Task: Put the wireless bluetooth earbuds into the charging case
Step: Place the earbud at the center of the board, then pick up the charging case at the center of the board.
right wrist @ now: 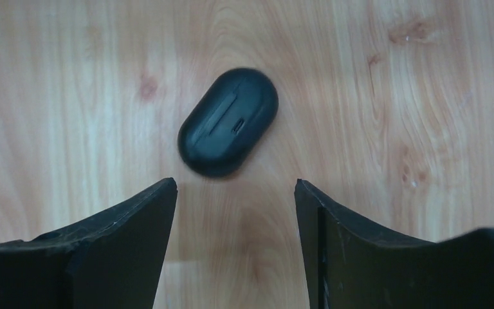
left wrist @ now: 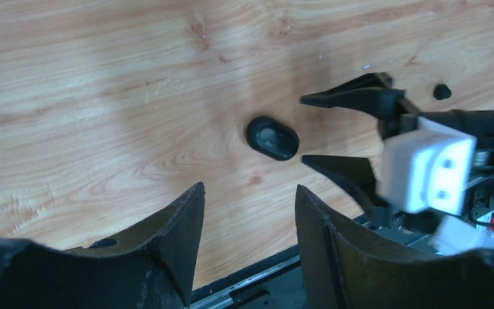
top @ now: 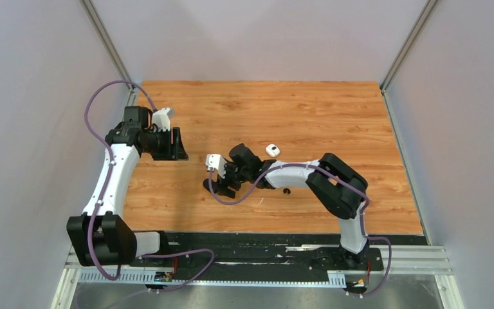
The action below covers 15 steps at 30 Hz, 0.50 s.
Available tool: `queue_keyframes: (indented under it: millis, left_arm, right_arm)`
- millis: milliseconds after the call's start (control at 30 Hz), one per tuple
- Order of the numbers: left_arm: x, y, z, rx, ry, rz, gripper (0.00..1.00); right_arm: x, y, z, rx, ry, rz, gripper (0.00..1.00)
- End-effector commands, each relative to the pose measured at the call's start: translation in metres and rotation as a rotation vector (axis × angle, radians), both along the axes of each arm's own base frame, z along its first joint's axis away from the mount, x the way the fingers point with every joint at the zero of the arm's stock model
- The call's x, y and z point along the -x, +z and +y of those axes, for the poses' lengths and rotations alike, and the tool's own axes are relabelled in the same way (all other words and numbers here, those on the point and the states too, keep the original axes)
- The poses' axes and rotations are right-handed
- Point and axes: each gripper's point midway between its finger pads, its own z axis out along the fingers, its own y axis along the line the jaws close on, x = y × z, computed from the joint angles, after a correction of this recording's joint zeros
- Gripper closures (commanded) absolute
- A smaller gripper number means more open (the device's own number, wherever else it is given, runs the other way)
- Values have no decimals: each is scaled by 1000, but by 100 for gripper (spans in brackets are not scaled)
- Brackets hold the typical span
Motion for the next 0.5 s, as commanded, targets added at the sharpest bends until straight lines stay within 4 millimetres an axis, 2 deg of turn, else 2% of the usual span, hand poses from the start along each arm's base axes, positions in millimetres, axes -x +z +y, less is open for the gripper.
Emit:
queue_keyframes:
  millis: [0,167,400,433,467]
  left_arm:
    - [-6,32,1,30,49,-101,39]
    - [-1,33,0,49,64,-114,39]
    - [5,37,1,43,62,-126,39]
    - [6,37,1,44,59,-127,39]
    - [6,37,1,46,59,-127,39]
  right_arm:
    - [-36,22,40,-97,-145,-55,31]
    - [-28,6,55,-75,-124,-5,27]
    - [-12,-13,55,-46,-161,108,25]
    - [-9,-13,56,-50,-167,139,22]
    - [-6,-13,57,-53,-175,173,14]
